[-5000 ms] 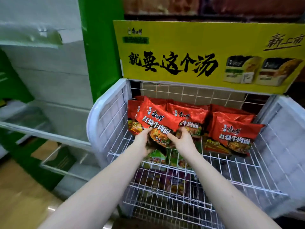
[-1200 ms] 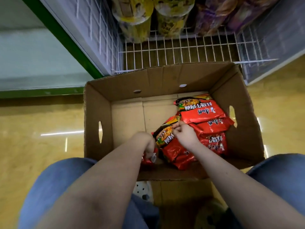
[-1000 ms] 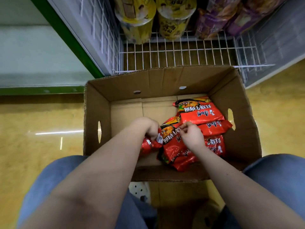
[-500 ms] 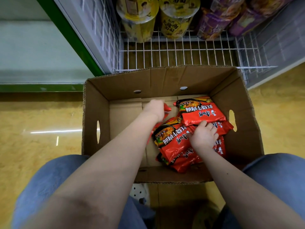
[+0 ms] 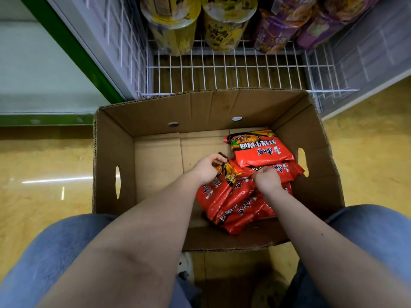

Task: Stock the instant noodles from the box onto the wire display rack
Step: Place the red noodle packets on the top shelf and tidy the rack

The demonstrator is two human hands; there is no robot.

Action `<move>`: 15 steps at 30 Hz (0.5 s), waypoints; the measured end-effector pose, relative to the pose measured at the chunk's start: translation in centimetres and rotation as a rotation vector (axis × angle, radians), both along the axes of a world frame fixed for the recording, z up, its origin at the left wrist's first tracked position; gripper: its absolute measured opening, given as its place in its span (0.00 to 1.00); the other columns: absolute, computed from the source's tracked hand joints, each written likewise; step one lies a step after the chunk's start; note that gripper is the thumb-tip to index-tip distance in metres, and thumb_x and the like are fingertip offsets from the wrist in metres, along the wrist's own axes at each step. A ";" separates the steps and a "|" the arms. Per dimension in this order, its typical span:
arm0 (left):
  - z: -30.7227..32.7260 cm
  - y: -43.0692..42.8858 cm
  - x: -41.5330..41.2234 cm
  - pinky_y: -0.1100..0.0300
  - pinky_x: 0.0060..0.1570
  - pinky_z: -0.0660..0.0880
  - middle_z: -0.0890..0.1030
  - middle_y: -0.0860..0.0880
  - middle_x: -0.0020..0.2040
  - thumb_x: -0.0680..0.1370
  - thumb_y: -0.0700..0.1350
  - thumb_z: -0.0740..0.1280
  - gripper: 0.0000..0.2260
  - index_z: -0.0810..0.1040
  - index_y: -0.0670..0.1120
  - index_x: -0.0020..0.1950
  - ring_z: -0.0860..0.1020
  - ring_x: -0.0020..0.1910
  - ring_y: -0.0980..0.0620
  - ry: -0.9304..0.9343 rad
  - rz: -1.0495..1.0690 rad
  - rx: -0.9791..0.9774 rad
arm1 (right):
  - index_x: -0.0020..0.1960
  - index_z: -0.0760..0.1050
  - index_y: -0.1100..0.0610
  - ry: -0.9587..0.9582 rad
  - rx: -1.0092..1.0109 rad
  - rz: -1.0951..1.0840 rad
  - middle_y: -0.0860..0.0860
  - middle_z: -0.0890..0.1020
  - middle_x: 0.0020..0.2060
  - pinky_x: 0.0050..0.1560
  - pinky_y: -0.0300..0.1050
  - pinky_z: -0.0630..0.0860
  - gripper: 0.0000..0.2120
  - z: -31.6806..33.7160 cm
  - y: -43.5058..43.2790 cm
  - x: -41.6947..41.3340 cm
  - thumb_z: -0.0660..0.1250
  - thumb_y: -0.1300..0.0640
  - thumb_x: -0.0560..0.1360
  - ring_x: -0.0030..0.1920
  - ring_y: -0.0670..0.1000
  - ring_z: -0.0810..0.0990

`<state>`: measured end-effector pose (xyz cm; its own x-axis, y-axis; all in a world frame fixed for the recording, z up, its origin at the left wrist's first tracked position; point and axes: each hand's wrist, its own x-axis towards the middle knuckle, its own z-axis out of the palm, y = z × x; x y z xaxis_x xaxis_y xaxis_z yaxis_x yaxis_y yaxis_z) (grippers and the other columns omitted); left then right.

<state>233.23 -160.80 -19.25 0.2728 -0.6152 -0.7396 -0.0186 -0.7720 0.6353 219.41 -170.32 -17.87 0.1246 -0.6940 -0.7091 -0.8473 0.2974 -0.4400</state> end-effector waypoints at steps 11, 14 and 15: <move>-1.2 0.5 0.3 0.49 0.53 0.78 0.66 0.43 0.71 0.72 0.42 0.73 0.43 0.47 0.56 0.77 0.75 0.61 0.42 0.168 0.171 0.200 | 0.69 0.66 0.55 -0.417 0.387 -0.391 0.56 0.81 0.56 0.49 0.50 0.76 0.36 -0.4 2.2 0.3 0.67 0.36 0.69 0.54 0.55 0.81; -0.8 0.8 0.2 0.52 0.52 0.79 0.75 0.41 0.62 0.75 0.54 0.68 0.32 0.58 0.49 0.75 0.79 0.51 0.45 0.074 -0.010 0.295 | 0.68 0.68 0.52 -0.442 0.418 -0.368 0.57 0.81 0.56 0.46 0.52 0.79 0.33 -0.8 2.0 0.0 0.69 0.38 0.69 0.52 0.56 0.82; -0.8 1.0 0.2 0.52 0.53 0.78 0.76 0.42 0.60 0.76 0.57 0.66 0.29 0.62 0.46 0.72 0.79 0.49 0.46 0.042 -0.056 0.327 | 0.67 0.68 0.51 -0.447 0.445 -0.360 0.56 0.81 0.56 0.49 0.54 0.80 0.34 -0.8 2.0 0.1 0.69 0.36 0.67 0.52 0.57 0.82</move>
<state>233.40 -159.83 -20.05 0.2102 -0.3562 -0.9104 -0.0454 -0.9338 0.3549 219.47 -168.29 -18.65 0.2865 -0.4040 -0.8687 -0.4305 0.7558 -0.4935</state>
